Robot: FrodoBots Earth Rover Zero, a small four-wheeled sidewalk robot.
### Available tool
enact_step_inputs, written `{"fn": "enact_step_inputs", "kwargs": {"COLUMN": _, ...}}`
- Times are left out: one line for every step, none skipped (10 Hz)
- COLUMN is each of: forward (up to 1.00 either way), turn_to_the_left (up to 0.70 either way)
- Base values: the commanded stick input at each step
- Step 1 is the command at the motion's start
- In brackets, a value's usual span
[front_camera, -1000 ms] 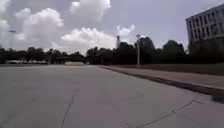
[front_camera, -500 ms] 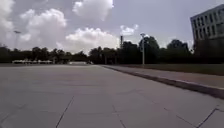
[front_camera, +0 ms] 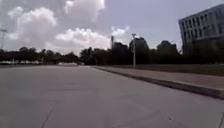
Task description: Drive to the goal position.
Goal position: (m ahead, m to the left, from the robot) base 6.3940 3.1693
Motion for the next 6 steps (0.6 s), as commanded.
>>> {"fn": "enact_step_inputs", "kwargs": {"forward": 0.7, "turn_to_the_left": 0.06}}
{"fn": "enact_step_inputs", "kwargs": {"forward": 0.7, "turn_to_the_left": 0.06}}
{"fn": "enact_step_inputs", "kwargs": {"forward": 0.7, "turn_to_the_left": 0.06}}
{"fn": "enact_step_inputs", "kwargs": {"forward": 0.7, "turn_to_the_left": 0.06}}
{"fn": "enact_step_inputs", "kwargs": {"forward": 0.7, "turn_to_the_left": 0.06}}
{"fn": "enact_step_inputs", "kwargs": {"forward": 0.7, "turn_to_the_left": 0.06}}
